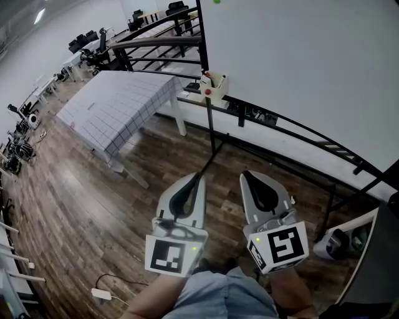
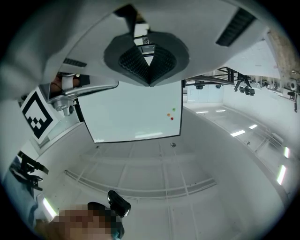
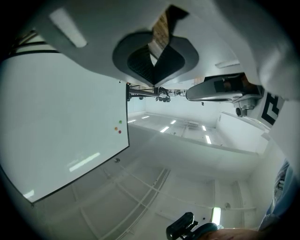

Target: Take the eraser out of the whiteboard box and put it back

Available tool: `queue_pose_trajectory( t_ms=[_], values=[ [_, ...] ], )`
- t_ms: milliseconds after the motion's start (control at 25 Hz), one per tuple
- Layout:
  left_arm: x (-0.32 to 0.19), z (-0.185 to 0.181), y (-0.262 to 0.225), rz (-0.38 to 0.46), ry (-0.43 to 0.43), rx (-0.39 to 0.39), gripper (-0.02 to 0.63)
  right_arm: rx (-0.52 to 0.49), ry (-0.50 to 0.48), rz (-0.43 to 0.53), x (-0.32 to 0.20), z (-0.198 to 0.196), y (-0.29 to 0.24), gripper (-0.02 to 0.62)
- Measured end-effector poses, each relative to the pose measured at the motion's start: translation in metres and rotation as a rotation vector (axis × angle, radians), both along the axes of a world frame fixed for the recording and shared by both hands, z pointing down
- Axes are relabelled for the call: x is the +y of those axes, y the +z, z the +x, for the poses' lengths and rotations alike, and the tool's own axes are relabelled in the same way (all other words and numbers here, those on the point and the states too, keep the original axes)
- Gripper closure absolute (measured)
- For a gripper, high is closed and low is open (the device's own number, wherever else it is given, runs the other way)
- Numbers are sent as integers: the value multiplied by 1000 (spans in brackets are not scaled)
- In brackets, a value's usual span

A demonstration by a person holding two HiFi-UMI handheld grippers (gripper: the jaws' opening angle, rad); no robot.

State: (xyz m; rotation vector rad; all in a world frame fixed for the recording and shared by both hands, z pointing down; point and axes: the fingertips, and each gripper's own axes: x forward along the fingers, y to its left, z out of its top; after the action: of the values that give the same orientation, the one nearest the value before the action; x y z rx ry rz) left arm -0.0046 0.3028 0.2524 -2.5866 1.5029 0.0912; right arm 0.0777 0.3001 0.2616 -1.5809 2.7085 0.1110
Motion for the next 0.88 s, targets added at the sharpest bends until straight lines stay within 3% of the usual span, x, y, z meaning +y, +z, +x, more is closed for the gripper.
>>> queue_pose_trajectory(
  t_ms=[440,880],
  values=[
    [-25,-1,13,-16,-33,-7,607,8,-11,-24,-29,4,13,594],
    [-122,-37,15,0,-49,-13,607,14,23,-34,-118,-15,21,594]
  ],
)
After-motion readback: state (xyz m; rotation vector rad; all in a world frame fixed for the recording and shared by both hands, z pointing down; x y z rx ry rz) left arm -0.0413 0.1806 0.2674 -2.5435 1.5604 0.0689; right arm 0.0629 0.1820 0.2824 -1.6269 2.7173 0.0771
